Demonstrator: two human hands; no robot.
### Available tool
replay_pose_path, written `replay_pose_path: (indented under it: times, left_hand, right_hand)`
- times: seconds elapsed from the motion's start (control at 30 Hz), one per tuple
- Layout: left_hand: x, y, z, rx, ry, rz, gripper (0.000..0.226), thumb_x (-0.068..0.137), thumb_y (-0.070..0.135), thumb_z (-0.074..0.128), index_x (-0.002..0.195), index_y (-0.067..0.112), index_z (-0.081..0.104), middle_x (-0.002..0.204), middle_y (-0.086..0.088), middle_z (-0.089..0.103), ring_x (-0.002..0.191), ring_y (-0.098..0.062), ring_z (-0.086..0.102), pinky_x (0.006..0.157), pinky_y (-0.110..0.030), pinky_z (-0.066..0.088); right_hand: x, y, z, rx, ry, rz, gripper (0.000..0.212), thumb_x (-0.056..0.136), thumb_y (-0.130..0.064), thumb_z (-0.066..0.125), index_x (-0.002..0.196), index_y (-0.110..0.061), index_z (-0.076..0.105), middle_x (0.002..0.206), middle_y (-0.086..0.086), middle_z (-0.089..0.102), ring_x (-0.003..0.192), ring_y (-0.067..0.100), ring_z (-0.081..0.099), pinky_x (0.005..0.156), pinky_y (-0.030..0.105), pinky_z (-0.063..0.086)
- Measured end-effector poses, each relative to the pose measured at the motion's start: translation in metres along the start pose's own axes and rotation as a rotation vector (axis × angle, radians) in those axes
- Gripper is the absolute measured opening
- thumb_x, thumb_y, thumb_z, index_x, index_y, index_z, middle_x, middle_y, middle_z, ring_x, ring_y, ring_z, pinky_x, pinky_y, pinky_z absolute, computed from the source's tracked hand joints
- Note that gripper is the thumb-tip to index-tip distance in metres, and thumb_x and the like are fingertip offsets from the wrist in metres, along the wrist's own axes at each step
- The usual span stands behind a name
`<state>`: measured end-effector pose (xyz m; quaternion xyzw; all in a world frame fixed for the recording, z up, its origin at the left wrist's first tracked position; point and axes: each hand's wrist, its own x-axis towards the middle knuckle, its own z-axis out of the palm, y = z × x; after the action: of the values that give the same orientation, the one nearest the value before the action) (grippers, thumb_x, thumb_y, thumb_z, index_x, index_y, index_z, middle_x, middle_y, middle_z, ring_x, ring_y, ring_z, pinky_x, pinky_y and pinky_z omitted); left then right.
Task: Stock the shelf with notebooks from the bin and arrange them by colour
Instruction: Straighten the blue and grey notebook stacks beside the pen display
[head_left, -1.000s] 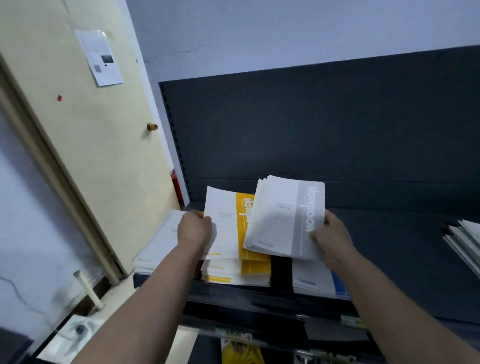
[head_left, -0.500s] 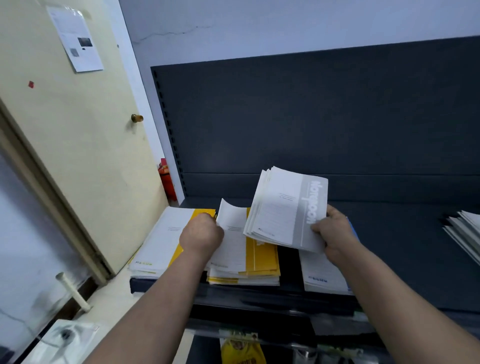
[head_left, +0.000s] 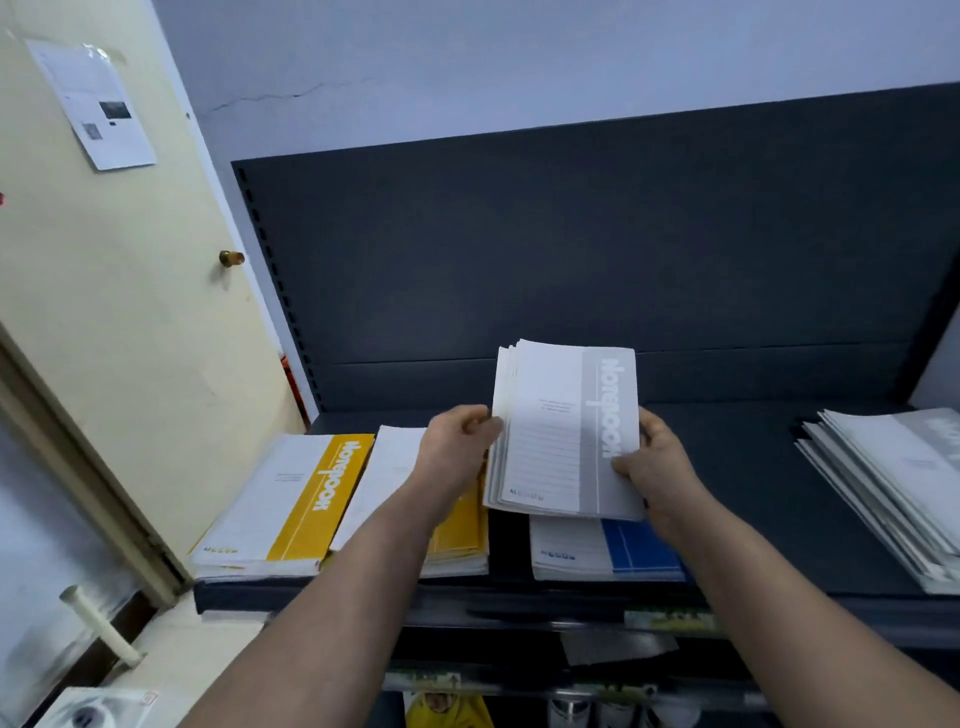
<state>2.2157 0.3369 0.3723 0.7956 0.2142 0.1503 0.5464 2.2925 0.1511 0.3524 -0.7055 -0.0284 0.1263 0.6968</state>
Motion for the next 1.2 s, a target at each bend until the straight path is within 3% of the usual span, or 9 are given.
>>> replay_pose_path:
  times: [0.07, 0.2, 0.37, 0.5, 0.67, 0.83, 0.97, 1.1, 1.2]
  left_hand:
    - [-0.001, 0.006, 0.020, 0.003, -0.021, 0.022, 0.014, 0.087, 0.020, 0.069, 0.098, 0.027, 0.064, 0.099, 0.000, 0.071, 0.091, -0.016, 0.067, 0.086, -0.039, 0.056]
    - [-0.005, 0.021, 0.072, 0.074, -0.076, 0.068, 0.042, 0.075, 0.006, 0.075, 0.114, 0.017, 0.062, 0.098, -0.001, 0.071, 0.090, -0.020, 0.069, 0.084, -0.045, 0.057]
    - [-0.014, 0.043, 0.142, 0.039, -0.083, 0.140, 0.040, 0.086, 0.001, 0.065, 0.112, 0.023, 0.045, 0.102, 0.003, 0.060, 0.088, -0.010, 0.059, 0.077, -0.031, 0.053]
    - [-0.021, 0.054, 0.197, -0.037, -0.109, 0.234, 0.041, 0.090, -0.003, 0.052, 0.117, 0.025, 0.039, 0.112, 0.003, 0.057, 0.101, -0.013, 0.056, 0.084, -0.032, 0.049]
    - [-0.034, 0.042, 0.238, -0.018, -0.174, 0.263, 0.040, 0.094, -0.004, 0.041, 0.119, 0.026, 0.035, 0.102, 0.014, 0.052, 0.090, 0.001, 0.051, 0.072, -0.015, 0.042]
    - [-0.038, 0.033, 0.248, -0.015, -0.103, 0.278, 0.032, 0.095, -0.004, 0.045, 0.115, 0.019, 0.038, 0.103, 0.011, 0.054, 0.094, 0.001, 0.052, 0.075, -0.014, 0.043]
    - [-0.041, 0.035, 0.249, -0.030, -0.079, 0.266, 0.037, 0.094, -0.004, 0.047, 0.123, 0.018, 0.040, 0.110, 0.008, 0.055, 0.099, -0.005, 0.054, 0.082, -0.019, 0.044]
    - [-0.037, 0.039, 0.246, 0.057, -0.046, 0.235, 0.044, 0.092, -0.001, 0.054, 0.129, 0.021, 0.044, 0.115, 0.006, 0.059, 0.109, -0.014, 0.056, 0.087, -0.026, 0.045]
    - [-0.034, 0.046, 0.238, 0.104, -0.032, 0.224, 0.068, 0.088, 0.002, 0.063, 0.143, 0.032, 0.036, 0.124, 0.011, 0.059, 0.113, -0.010, 0.056, 0.097, -0.029, 0.046]
  right_hand:
    - [-0.002, 0.000, -0.020, -0.024, 0.023, -0.041, 0.066, 0.085, 0.015, 0.040, 0.135, -0.027, 0.042, 0.109, -0.007, 0.059, 0.086, 0.005, 0.053, 0.060, 0.026, 0.042]
    - [-0.007, -0.001, -0.067, -0.121, 0.065, -0.178, 0.065, 0.085, 0.011, 0.043, 0.136, -0.029, 0.038, 0.113, -0.008, 0.057, 0.096, 0.007, 0.055, 0.064, 0.021, 0.041]
    - [-0.006, -0.006, -0.125, -0.372, 0.231, -0.347, 0.077, 0.080, 0.008, 0.040, 0.142, -0.035, 0.027, 0.119, -0.016, 0.050, 0.106, 0.011, 0.050, 0.083, 0.032, 0.043]
    - [-0.005, -0.007, -0.166, -0.364, 0.310, -0.445, 0.061, 0.083, 0.008, 0.039, 0.136, -0.019, 0.028, 0.115, -0.002, 0.051, 0.101, 0.019, 0.051, 0.080, 0.032, 0.040]
    - [0.002, 0.030, -0.189, -0.398, 0.302, -0.414, 0.041, 0.091, 0.004, 0.040, 0.125, -0.015, 0.026, 0.112, 0.004, 0.052, 0.096, 0.024, 0.054, 0.073, 0.035, 0.043]
    - [0.000, 0.051, -0.190, -0.406, 0.337, -0.467, 0.033, 0.094, 0.000, 0.042, 0.121, -0.011, 0.028, 0.111, 0.000, 0.051, 0.093, 0.016, 0.051, 0.063, 0.003, 0.034]
    - [-0.001, 0.056, -0.188, -0.439, 0.361, -0.473, 0.033, 0.096, -0.003, 0.040, 0.124, -0.012, 0.026, 0.113, 0.004, 0.052, 0.091, 0.020, 0.051, 0.065, 0.021, 0.031]
    - [-0.001, 0.046, -0.193, -0.449, 0.351, -0.461, 0.039, 0.094, -0.001, 0.040, 0.130, -0.011, 0.028, 0.114, 0.001, 0.053, 0.094, 0.022, 0.053, 0.068, 0.026, 0.032]
    - [0.001, 0.024, -0.200, -0.495, 0.327, -0.479, 0.050, 0.093, -0.001, 0.043, 0.139, -0.017, 0.032, 0.122, -0.004, 0.050, 0.110, 0.018, 0.051, 0.079, 0.025, 0.036]
